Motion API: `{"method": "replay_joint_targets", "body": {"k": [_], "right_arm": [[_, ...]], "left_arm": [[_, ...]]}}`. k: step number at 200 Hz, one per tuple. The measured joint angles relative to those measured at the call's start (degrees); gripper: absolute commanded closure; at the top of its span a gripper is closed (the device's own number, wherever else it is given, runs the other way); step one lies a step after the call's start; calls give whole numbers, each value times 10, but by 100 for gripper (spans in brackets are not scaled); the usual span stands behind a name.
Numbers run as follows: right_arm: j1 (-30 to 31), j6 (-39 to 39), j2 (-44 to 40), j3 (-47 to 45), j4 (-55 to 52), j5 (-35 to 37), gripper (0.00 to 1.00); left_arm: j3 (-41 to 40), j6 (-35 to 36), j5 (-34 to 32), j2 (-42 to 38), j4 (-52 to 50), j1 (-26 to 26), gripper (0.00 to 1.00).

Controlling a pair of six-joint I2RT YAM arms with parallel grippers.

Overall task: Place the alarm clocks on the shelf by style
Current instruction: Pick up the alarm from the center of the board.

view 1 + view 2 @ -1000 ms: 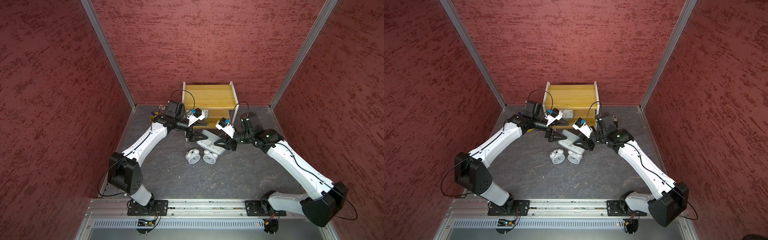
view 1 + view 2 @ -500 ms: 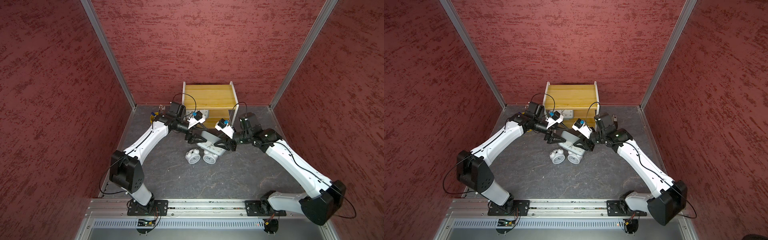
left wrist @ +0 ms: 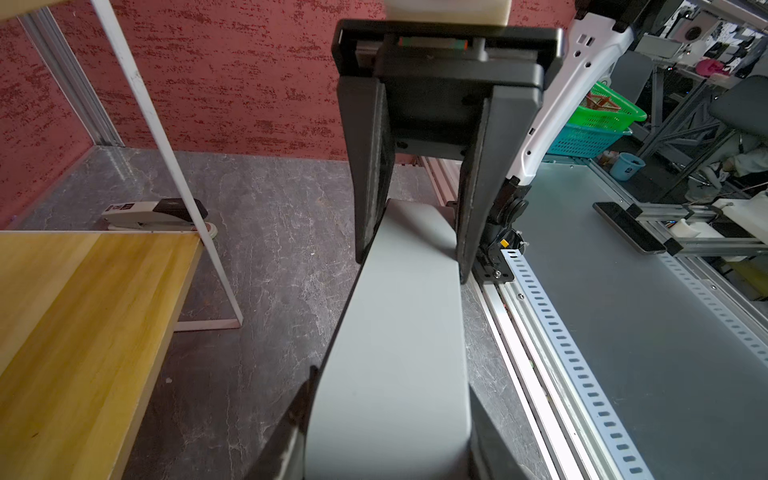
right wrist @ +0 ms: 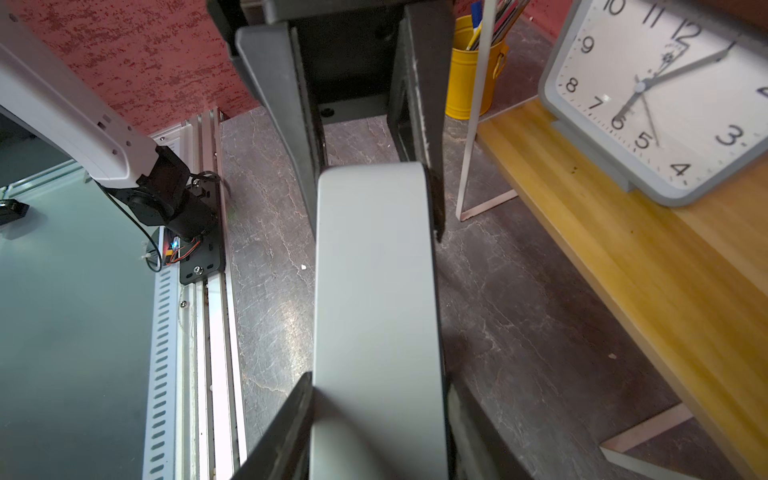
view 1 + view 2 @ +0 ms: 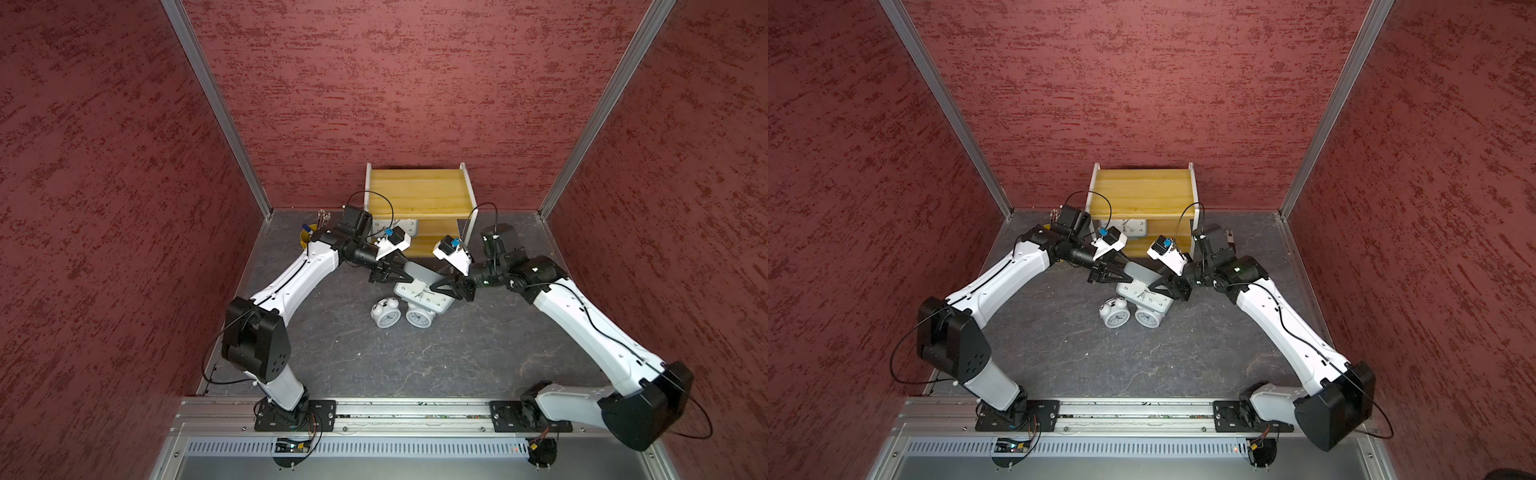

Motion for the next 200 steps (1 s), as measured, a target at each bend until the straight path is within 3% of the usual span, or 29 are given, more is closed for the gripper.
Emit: {"method": "replay_joint_targets", "body": {"k": [22,51,67,125,200], "right_arm": [[0,2,-3,-4,13,3,62],[0,26,-15,-26,62,16,27],[-7,58,-27,-53,109,24,17],[-85,170,-85,-158,279,-14,12],[-115,234,-97,-181,391,-109,15]], "left_arm": [[-2,-4,4,-2,9,3,79],[-32,-57,1,-26,59,7,79],[-62,-110,-5,-46,114,9,79],[-181,-324,0,-122,382,51,79],[-204,-454,28,-128,547,57,80]]}}
